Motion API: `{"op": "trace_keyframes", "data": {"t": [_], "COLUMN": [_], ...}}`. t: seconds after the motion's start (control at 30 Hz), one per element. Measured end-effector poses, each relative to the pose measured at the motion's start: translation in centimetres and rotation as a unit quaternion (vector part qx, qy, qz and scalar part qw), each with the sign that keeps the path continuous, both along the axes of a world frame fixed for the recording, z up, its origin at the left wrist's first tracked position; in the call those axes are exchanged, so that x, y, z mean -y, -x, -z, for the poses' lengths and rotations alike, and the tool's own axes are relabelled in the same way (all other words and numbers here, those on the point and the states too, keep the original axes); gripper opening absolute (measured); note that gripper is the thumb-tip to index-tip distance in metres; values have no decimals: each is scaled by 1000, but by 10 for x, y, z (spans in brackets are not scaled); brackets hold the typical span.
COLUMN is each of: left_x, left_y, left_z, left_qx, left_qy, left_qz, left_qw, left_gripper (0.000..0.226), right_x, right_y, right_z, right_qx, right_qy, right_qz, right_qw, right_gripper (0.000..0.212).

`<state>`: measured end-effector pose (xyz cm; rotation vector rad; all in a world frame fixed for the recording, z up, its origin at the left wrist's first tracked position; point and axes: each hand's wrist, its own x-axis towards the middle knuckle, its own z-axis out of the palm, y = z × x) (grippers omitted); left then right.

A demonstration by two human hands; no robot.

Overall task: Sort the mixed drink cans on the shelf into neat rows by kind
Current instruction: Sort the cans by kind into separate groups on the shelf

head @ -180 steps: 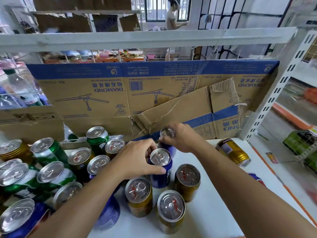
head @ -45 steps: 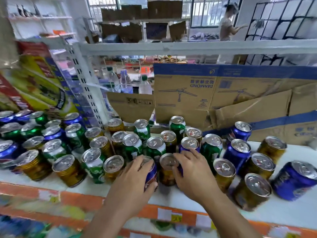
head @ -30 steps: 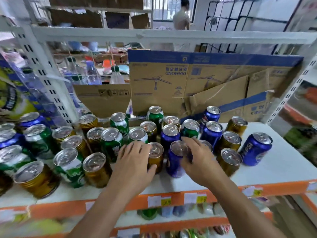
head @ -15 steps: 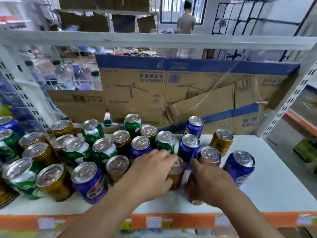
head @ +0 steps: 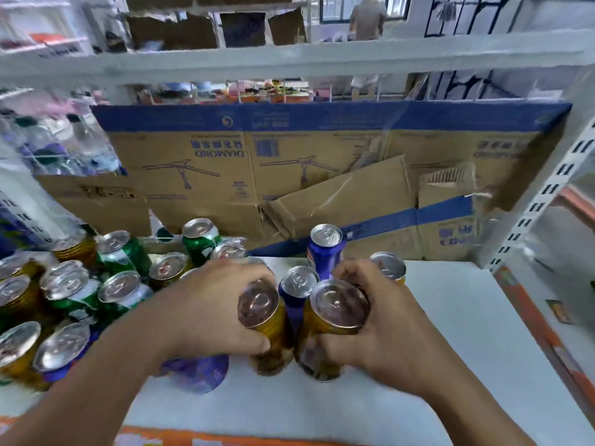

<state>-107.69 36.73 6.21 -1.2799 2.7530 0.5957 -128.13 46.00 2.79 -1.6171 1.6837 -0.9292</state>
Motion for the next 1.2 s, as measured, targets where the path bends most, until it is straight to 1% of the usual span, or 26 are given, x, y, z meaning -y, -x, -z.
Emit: {"op": "trace_keyframes", "data": {"t": [0.07,0.17,0.27,0.33,0.4,0.47,0.57,0.67,0.8,0.93,1.03,1.13,1.2], "left_x": [4,15,24,29,33,35,37,37,36,32,29,26,22], "left_y": [8,29,62,88,116,142,180,206,216,213,220,231,237], "left_z": [-18,-33,-39,-40,-36,-30,-16,-3,9,25,30,34,38], "left_qx": [-58,-122,-170,-200,-225,-242,-241,-262,-299,-300,-304,-323,-327], "left_qy": [-6,1,23,39,43,43,29,11,15,-16,-30,-48,-45], "left_qz": [3,23,48,61,71,82,99,103,95,67,46,25,30], "left_qw": [998,992,984,977,971,966,965,960,949,952,951,945,944], "left_gripper": [59,57,61,65,67,68,66,58,60,67,74,86,95], "right_x": [3,5,4,5,7,9,14,17,17,22,26,30,32], "right_y": [9,26,50,68,85,99,124,151,178,187,189,190,191], "right_z": [-3,-12,-21,-23,-19,-10,7,27,50,69,79,82,82], "right_qx": [60,82,56,24,-10,-32,-51,-58,-50,-57,-48,-64,-77], "right_qy": [49,114,156,179,188,173,142,117,71,30,15,-4,-6], "right_qz": [27,80,136,187,238,273,321,350,370,353,344,328,319], "right_qw": [997,987,977,966,953,946,935,928,925,934,938,942,944], "right_gripper": [58,53,55,54,56,60,69,67,65,61,63,63,63]}}
